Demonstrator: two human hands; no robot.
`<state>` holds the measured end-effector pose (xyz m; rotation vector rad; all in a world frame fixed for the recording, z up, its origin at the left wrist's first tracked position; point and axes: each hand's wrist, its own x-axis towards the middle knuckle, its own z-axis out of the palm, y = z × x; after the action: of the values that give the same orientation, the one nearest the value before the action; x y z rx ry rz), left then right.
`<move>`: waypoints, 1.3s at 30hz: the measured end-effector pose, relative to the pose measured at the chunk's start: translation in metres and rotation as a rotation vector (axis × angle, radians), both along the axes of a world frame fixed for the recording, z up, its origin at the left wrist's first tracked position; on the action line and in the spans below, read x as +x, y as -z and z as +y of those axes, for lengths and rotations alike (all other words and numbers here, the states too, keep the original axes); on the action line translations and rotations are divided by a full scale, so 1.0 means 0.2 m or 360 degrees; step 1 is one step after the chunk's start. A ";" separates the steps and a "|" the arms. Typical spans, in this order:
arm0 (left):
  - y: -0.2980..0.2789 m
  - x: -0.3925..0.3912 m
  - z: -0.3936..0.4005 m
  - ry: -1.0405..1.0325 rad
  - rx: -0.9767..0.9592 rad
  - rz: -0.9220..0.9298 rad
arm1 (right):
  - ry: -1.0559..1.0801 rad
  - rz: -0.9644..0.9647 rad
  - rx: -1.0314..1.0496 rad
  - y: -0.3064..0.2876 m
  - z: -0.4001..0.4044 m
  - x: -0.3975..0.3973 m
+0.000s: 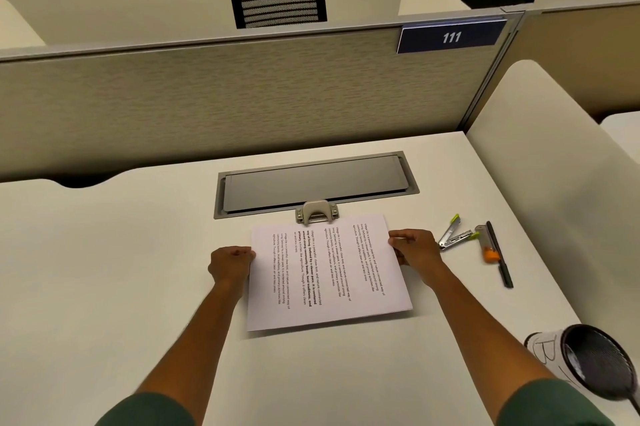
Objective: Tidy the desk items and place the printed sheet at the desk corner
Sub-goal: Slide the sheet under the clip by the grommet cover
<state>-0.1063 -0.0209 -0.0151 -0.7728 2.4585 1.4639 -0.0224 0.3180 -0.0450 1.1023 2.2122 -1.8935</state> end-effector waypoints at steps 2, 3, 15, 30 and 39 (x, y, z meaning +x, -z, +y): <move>0.00 -0.01 0.00 0.0006 -0.0004 0.0003 | 0.0001 0.0000 0.0006 0.00 0.00 0.00; 0.00 -0.01 0.01 0.0014 -0.0009 0.0006 | -0.0002 -0.0001 0.0013 0.00 0.00 -0.01; 0.01 -0.04 0.01 -0.0001 0.0001 0.0030 | -0.0023 -0.0016 0.0118 -0.01 -0.01 -0.04; 0.03 -0.07 0.01 0.0008 0.0000 0.0037 | 0.0001 -0.0047 0.0140 -0.01 -0.03 -0.06; 0.04 -0.07 0.00 0.0045 -0.0005 0.0037 | 0.0015 -0.0029 0.0136 0.00 -0.02 -0.06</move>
<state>-0.1207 -0.0206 -0.0237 -0.7225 2.4788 1.4674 -0.0352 0.3133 -0.0458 1.1393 2.3018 -1.8003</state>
